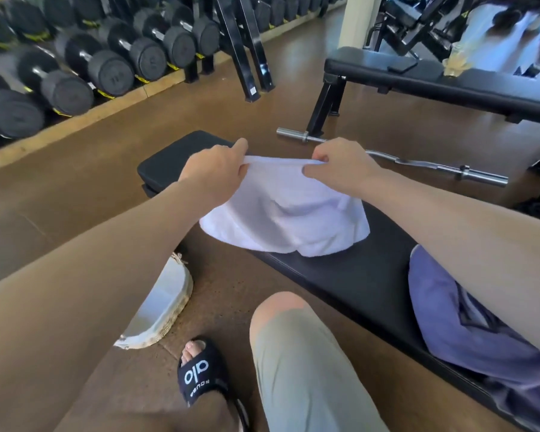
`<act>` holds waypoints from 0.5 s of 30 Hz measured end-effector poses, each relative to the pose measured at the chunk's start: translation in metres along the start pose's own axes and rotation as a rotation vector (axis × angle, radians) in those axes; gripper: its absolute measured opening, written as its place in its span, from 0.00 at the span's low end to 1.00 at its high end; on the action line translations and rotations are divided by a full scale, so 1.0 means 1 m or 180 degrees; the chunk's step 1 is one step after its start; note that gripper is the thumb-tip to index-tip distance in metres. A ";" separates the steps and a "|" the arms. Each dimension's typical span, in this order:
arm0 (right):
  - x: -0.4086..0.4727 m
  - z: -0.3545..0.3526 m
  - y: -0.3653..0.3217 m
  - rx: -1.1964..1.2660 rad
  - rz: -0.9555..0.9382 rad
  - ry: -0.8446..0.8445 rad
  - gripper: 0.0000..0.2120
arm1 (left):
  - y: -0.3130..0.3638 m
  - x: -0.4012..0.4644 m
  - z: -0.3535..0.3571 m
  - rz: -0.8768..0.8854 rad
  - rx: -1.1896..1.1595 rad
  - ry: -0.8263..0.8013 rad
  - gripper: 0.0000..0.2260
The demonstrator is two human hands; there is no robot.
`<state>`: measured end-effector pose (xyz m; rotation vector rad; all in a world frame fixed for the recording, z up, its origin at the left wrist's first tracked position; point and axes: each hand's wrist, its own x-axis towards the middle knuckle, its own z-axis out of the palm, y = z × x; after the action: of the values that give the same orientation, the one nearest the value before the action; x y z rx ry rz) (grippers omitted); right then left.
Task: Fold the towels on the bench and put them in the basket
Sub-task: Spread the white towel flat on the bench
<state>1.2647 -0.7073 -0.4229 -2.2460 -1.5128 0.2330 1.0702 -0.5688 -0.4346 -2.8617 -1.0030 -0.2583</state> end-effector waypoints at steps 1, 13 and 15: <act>0.003 -0.001 0.004 -0.0059 0.0023 -0.0059 0.12 | -0.002 0.005 0.000 -0.0054 0.0142 -0.0044 0.07; 0.059 -0.071 0.066 0.0173 0.0534 0.1829 0.10 | 0.014 0.114 -0.065 -0.0599 0.0367 0.0925 0.11; 0.062 -0.091 0.062 0.0411 0.0385 0.2301 0.10 | 0.011 0.130 -0.079 -0.0612 0.0499 0.1283 0.10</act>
<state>1.3746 -0.6926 -0.3616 -1.9952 -0.9456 -0.3999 1.1672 -0.5096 -0.3327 -2.4350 -1.1489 -0.7043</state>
